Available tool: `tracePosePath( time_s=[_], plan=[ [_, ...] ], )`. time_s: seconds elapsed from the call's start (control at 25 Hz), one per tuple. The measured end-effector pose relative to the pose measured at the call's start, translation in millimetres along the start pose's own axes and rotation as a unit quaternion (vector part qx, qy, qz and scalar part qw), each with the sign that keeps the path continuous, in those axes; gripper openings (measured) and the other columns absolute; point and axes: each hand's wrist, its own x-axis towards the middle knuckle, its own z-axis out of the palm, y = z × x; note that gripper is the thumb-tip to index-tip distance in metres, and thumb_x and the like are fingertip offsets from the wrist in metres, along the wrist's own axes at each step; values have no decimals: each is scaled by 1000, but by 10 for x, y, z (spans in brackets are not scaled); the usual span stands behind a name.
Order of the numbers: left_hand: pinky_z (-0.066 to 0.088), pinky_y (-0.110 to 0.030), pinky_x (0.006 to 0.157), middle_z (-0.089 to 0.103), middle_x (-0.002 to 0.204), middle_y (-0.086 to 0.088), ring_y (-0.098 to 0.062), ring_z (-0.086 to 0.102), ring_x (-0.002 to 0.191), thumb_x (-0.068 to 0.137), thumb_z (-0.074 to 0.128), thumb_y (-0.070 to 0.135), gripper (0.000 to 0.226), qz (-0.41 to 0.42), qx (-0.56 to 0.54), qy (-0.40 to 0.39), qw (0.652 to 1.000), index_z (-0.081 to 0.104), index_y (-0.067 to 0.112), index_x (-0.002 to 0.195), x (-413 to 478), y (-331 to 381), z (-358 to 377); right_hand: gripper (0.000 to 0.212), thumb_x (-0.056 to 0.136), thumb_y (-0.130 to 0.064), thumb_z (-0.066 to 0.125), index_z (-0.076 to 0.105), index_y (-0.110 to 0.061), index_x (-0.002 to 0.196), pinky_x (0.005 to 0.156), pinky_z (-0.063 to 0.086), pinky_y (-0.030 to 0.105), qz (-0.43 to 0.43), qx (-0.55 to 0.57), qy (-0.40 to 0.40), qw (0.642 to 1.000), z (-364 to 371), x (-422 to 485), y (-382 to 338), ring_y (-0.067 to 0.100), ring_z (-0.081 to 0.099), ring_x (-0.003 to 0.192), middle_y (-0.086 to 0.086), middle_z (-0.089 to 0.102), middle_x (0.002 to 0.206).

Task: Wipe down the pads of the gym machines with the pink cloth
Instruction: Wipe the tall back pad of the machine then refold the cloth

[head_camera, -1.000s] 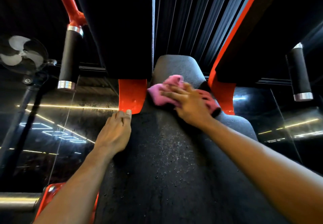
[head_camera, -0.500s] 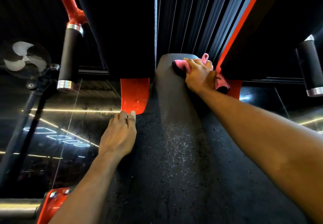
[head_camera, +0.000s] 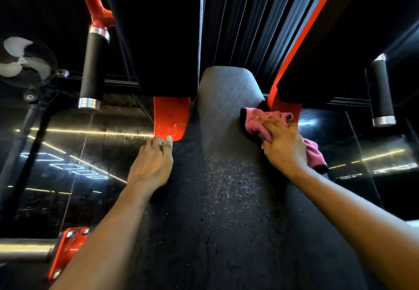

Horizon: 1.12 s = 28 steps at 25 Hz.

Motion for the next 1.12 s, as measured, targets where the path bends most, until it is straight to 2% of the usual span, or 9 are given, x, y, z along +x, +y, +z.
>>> tracePosePath(
  time_s=[0.28, 0.44, 0.52, 0.6, 0.68, 0.84, 0.92, 1.0, 1.12],
  plan=[
    [30, -42, 108, 45, 147, -13, -29, 39, 135, 107, 17, 45, 56, 3, -18, 12, 1000, 46, 12, 141, -87, 33, 8, 44, 95, -39, 51, 52, -38, 139, 98, 44, 50, 37, -68, 2, 997, 155, 29, -582, 41, 41, 127, -9, 53, 145],
    [27, -30, 109, 48, 143, -11, -25, 41, 136, 104, 19, 52, 62, 27, -90, -1, 996, 48, 12, 140, -148, -206, -50, 42, 84, -24, 65, 66, -35, 125, 100, 43, 52, -146, 18, 4, 989, 364, 97, -1351, 40, 44, 127, -8, 65, 130],
    [31, -37, 115, 51, 139, -12, -25, 45, 132, 95, 19, 66, 78, 28, -122, 31, 992, 50, 8, 137, -305, -327, -52, 41, 87, -25, 60, 65, -38, 125, 104, 35, 50, -234, 33, -52, 970, 453, -8, -1679, 34, 39, 129, -12, 62, 133],
    [28, -40, 119, 47, 148, -8, -20, 42, 138, 90, 20, 71, 87, 4, -129, 35, 991, 43, 8, 145, -534, -434, -34, 46, 86, -22, 57, 64, -39, 129, 106, 34, 48, -257, 55, -71, 962, 382, -7, -1610, 33, 39, 131, -13, 60, 139],
    [26, -33, 120, 46, 151, -6, -15, 39, 140, 87, 20, 73, 90, -17, -124, 29, 992, 42, 10, 148, -740, -499, -49, 53, 82, -16, 54, 67, -35, 129, 109, 39, 48, -261, 74, -11, 962, 327, -27, -1296, 31, 46, 125, -7, 63, 138],
    [32, -27, 114, 56, 142, -1, -9, 47, 132, 87, 22, 74, 87, -10, -143, 17, 990, 52, 14, 141, -920, -494, -158, 57, 89, -31, 33, 56, -39, 141, 110, 39, 50, -197, 22, -19, 980, 246, -40, -691, 35, 46, 130, -10, 53, 149],
    [41, -24, 104, 65, 126, 4, 0, 55, 117, 89, 24, 72, 73, -17, -154, -6, 988, 63, 22, 124, -976, -490, -252, 47, 91, -30, 42, 62, -39, 133, 106, 39, 51, -135, 33, -12, 990, 247, -139, -970, 38, 43, 131, -12, 59, 141],
    [45, -21, 88, 69, 108, 5, 3, 58, 100, 92, 26, 66, 60, -30, -161, -16, 986, 66, 22, 107, -1037, -482, -295, 40, 88, -21, 57, 69, -38, 121, 104, 34, 47, -153, 75, 1, 985, 341, -244, -1456, 36, 40, 130, -11, 64, 133],
    [45, -28, 82, 69, 98, 5, -6, 61, 94, 92, 28, 62, 56, -52, -160, -17, 986, 66, 22, 101, -1095, -459, -331, 49, 92, -23, 57, 57, -45, 136, 110, 27, 53, -205, 75, -99, 971, 394, -395, -1971, 36, 28, 142, -14, 47, 152]
  ],
)
